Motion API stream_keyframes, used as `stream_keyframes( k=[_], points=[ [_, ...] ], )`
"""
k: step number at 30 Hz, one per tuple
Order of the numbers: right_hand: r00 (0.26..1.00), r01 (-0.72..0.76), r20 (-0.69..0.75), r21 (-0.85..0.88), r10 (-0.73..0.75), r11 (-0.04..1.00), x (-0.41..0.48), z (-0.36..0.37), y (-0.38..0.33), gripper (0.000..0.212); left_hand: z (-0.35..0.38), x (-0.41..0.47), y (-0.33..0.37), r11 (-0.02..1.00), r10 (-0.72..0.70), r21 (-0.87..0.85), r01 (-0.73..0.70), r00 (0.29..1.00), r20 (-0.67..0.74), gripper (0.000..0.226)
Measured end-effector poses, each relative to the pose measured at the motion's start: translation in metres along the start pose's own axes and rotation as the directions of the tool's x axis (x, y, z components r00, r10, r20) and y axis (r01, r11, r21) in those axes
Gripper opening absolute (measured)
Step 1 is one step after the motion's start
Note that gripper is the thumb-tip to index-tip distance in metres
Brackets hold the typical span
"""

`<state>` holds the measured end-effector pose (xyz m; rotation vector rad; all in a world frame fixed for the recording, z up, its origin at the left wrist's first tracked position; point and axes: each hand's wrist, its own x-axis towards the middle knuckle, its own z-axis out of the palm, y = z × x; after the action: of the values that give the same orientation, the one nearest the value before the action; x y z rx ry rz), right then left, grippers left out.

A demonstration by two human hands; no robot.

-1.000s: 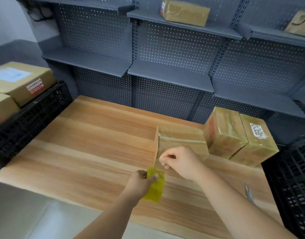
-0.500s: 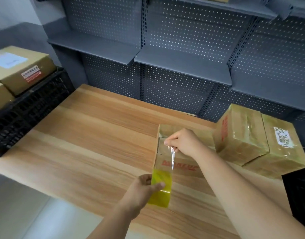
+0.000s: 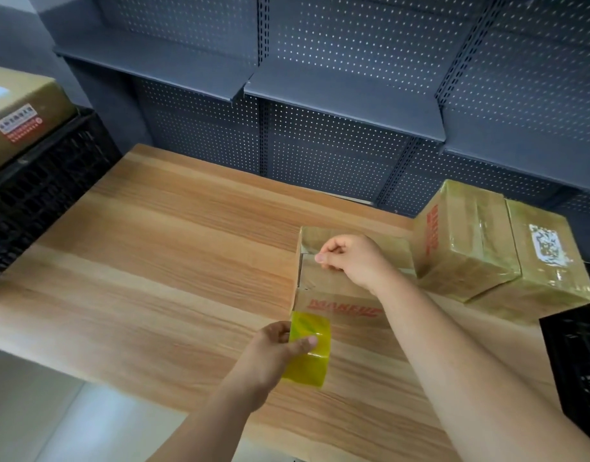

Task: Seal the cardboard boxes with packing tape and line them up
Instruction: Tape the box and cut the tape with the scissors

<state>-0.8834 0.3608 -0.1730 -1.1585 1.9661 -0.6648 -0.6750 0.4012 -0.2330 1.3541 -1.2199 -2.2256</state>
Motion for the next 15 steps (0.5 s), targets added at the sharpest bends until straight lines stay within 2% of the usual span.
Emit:
stream_keyframes(
  k=[9,15],
  points=[
    [1.0,-0.021,-0.019,-0.035,0.02,0.999,0.0052,0.0055,0.0015,0.012,-0.0005,0.003,-0.0039,1.0,-0.029,-0.012,0.028,0.999,-0.021,0.038],
    [1.0,-0.019,-0.016,-0.045,0.018,0.999,0.0077,0.0074,0.0017,0.012,-0.0021,0.0059,-0.0044,1.0,-0.03,-0.006,0.03,0.999,-0.024,0.04]
  ],
)
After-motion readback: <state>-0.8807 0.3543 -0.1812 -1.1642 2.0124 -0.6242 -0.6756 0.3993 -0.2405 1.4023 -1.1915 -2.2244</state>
